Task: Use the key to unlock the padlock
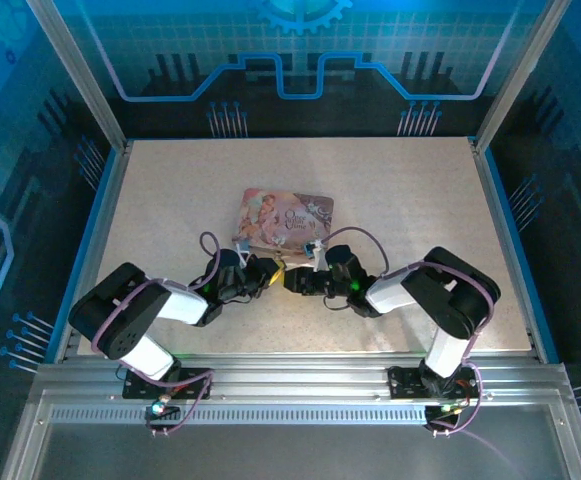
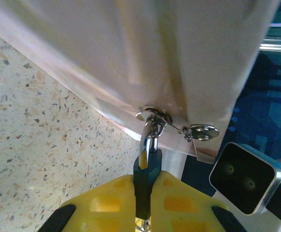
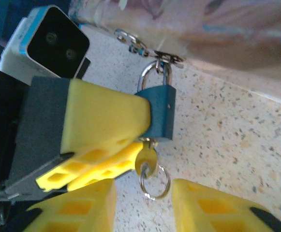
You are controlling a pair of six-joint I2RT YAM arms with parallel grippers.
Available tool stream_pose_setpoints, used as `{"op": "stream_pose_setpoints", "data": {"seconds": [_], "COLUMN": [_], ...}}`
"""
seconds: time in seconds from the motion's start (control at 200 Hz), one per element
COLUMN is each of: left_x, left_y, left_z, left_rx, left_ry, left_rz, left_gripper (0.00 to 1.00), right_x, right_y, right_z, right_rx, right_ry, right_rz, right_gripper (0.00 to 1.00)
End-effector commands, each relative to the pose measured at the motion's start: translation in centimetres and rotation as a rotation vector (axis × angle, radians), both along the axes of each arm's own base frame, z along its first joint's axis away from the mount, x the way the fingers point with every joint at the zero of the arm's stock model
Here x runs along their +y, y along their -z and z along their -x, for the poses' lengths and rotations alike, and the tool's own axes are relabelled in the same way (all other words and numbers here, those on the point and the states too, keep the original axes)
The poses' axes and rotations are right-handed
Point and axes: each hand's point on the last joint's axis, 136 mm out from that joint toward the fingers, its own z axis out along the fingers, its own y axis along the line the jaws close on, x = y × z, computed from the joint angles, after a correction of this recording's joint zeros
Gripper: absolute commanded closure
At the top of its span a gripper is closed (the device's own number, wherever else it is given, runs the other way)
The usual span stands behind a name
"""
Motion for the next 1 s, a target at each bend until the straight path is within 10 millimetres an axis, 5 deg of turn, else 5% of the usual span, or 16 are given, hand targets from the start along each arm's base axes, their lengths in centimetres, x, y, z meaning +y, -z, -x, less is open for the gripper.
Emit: {"op": "stream_pose_setpoints", "data": {"seconds": [0.0, 0.285, 0.575, 0.995], "left_x": [0.4, 0.6, 0.9, 0.1], "left_y": [-0.9, -3.3, -5.4, -7.9], "left_z": [0.0, 0.6, 1.2, 1.1], "left_rx": [-0.019, 0.003, 0.075, 0.111], "left_ry": [-0.011, 0.010, 0.002, -0.005], "left_rz": [-0.009, -0.047, -0.065, 0.028], "left_gripper": [0.96, 0.96, 1.00, 1.00], "right_x": [-1.3, -4.2, -3.8, -2.0], "right_y": [0.5, -2.7, -7.0, -9.6], "right_z": [0.6, 0.9, 2.6, 1.2], "right_rx": [-0.021, -0.301, -0.790, -1.206], "right_ry": [-0.018, -0.060, -0.232, -0.349], "right_rz": [0.086, 0.333, 0.635, 0.990], "right_gripper": [0.58, 0.38, 0.19, 0.16]}}
